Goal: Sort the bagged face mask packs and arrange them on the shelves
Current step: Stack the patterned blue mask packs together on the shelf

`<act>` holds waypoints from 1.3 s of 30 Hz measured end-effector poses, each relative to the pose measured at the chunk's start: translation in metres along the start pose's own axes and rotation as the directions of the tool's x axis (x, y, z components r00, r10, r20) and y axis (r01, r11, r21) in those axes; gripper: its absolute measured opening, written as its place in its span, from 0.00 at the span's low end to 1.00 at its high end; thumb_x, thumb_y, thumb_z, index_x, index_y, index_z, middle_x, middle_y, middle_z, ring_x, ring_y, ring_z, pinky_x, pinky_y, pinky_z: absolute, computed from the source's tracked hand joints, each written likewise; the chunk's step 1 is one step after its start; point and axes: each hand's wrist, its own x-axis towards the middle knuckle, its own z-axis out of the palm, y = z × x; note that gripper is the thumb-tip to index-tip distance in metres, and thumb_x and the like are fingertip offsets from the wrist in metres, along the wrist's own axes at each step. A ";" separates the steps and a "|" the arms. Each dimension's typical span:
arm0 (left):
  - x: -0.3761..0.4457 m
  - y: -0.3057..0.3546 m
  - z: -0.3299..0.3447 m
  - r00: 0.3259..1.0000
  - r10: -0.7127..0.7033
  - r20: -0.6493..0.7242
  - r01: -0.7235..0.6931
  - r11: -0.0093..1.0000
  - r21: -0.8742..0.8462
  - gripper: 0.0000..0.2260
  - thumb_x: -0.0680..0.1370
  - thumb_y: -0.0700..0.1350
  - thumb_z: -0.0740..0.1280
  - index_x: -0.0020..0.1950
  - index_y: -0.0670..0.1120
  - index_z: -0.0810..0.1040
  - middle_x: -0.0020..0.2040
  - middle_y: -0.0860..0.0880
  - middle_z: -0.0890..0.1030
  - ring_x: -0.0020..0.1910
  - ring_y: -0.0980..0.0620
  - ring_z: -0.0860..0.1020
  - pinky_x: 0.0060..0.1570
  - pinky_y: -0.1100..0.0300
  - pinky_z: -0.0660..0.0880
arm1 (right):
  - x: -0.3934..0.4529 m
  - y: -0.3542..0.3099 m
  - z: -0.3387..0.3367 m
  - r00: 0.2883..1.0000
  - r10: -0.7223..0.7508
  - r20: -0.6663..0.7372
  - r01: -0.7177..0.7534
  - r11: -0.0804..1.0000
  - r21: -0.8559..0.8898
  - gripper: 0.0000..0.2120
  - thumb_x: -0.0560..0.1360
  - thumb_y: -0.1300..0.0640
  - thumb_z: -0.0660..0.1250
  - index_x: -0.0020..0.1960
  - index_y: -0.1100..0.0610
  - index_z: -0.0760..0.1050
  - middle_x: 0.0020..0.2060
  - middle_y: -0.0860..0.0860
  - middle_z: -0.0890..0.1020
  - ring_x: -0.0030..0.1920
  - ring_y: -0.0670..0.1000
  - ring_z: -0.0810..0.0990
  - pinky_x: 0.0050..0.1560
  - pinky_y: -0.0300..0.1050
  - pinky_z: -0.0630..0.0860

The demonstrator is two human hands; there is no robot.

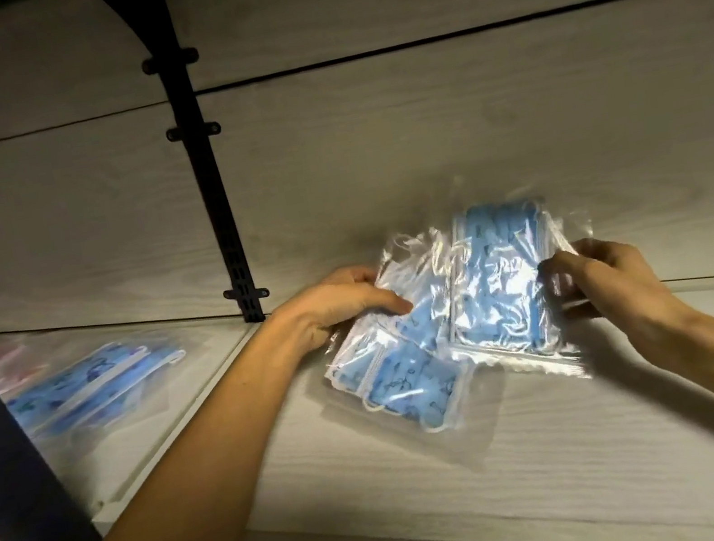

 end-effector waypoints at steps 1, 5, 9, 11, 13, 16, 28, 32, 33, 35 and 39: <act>0.001 0.001 0.001 0.999 0.030 -0.042 -0.034 0.995 -0.093 0.20 0.71 0.38 0.78 0.61 0.43 0.78 0.49 0.47 0.87 0.46 0.51 0.86 0.46 0.60 0.82 | 0.000 0.000 0.000 1.000 0.006 -0.021 -0.005 1.000 0.029 0.03 0.75 0.58 0.70 0.43 0.57 0.78 0.25 0.45 0.79 0.26 0.46 0.79 0.26 0.41 0.77; 0.006 0.005 0.013 0.984 0.147 -0.099 -0.173 0.919 -0.356 0.12 0.75 0.38 0.74 0.58 0.43 0.78 0.45 0.53 0.88 0.42 0.60 0.85 0.36 0.72 0.77 | 0.003 0.001 0.000 0.993 0.119 0.012 -0.119 0.984 0.131 0.08 0.77 0.54 0.70 0.51 0.58 0.79 0.39 0.52 0.80 0.38 0.54 0.80 0.37 0.47 0.78; 0.003 0.006 0.033 0.990 0.134 -0.033 -0.136 0.892 -0.432 0.27 0.71 0.50 0.77 0.67 0.43 0.76 0.54 0.51 0.85 0.53 0.58 0.83 0.45 0.68 0.78 | 0.002 0.003 0.000 0.984 0.164 0.064 -0.173 0.969 0.179 0.09 0.80 0.57 0.67 0.51 0.64 0.76 0.34 0.55 0.76 0.37 0.56 0.76 0.39 0.50 0.78; 0.006 0.003 0.037 0.987 0.157 0.032 -0.121 0.861 -0.494 0.23 0.71 0.51 0.75 0.64 0.43 0.81 0.55 0.48 0.84 0.56 0.51 0.82 0.55 0.58 0.78 | 0.001 0.001 -0.001 0.991 0.129 0.029 -0.132 0.974 0.186 0.04 0.81 0.61 0.65 0.49 0.63 0.73 0.32 0.56 0.71 0.33 0.55 0.72 0.35 0.51 0.77; 0.005 0.002 0.040 0.975 0.209 0.070 -0.124 0.783 -0.609 0.09 0.74 0.47 0.72 0.50 0.45 0.87 0.45 0.47 0.86 0.44 0.51 0.85 0.48 0.57 0.81 | 0.003 -0.001 -0.004 0.993 0.105 -0.044 -0.094 0.974 0.207 0.04 0.81 0.63 0.63 0.48 0.62 0.72 0.30 0.54 0.71 0.30 0.52 0.71 0.36 0.53 0.75; 0.005 0.003 0.044 0.979 0.199 -0.048 -0.192 0.812 -0.552 0.04 0.75 0.41 0.71 0.48 0.43 0.80 0.39 0.48 0.83 0.38 0.52 0.82 0.43 0.57 0.78 | 0.005 -0.004 -0.010 0.992 0.090 -0.089 -0.066 0.968 0.242 0.06 0.81 0.59 0.65 0.51 0.62 0.74 0.30 0.51 0.71 0.30 0.49 0.70 0.34 0.49 0.72; -0.001 0.005 0.058 0.973 0.178 -0.148 -0.223 0.895 -0.387 0.37 0.64 0.54 0.81 0.70 0.45 0.74 0.62 0.46 0.83 0.63 0.46 0.80 0.73 0.42 0.66 | 0.002 -0.006 -0.012 0.991 0.087 0.104 -0.107 0.973 0.207 0.18 0.75 0.57 0.73 0.57 0.70 0.77 0.45 0.62 0.80 0.43 0.63 0.77 0.51 0.55 0.76; -0.007 0.015 0.063 0.967 0.249 -0.053 -0.243 0.841 -0.483 0.34 0.67 0.61 0.75 0.69 0.46 0.78 0.64 0.46 0.83 0.66 0.46 0.78 0.72 0.44 0.67 | 0.000 -0.012 -0.008 0.996 0.001 -0.090 0.019 0.975 0.221 0.09 0.79 0.58 0.69 0.56 0.61 0.81 0.49 0.60 0.86 0.47 0.57 0.85 0.49 0.51 0.81; -0.009 0.017 0.065 0.962 0.268 -0.051 -0.254 0.815 -0.521 0.32 0.69 0.57 0.76 0.69 0.44 0.77 0.62 0.44 0.83 0.65 0.44 0.79 0.72 0.44 0.68 | -0.002 -0.014 -0.007 0.994 -0.024 -0.107 0.050 0.968 0.247 0.08 0.79 0.58 0.68 0.56 0.59 0.81 0.50 0.58 0.86 0.49 0.55 0.85 0.51 0.50 0.81; -0.011 0.022 0.071 0.942 0.325 -0.083 -0.316 0.778 -0.543 0.28 0.72 0.47 0.76 0.69 0.41 0.75 0.62 0.42 0.83 0.64 0.43 0.80 0.71 0.44 0.70 | -0.006 -0.021 -0.006 0.985 -0.088 -0.150 0.126 0.954 0.272 0.07 0.80 0.57 0.67 0.56 0.57 0.80 0.50 0.54 0.86 0.53 0.54 0.84 0.55 0.50 0.80; -0.010 0.040 0.085 0.900 0.405 -0.162 -0.427 0.742 -0.516 0.21 0.75 0.34 0.72 0.67 0.42 0.76 0.60 0.42 0.84 0.60 0.42 0.83 0.60 0.48 0.79 | -0.014 -0.036 -0.010 0.956 -0.223 -0.190 0.262 0.941 0.214 0.13 0.79 0.54 0.68 0.63 0.56 0.76 0.51 0.46 0.84 0.52 0.44 0.82 0.50 0.38 0.76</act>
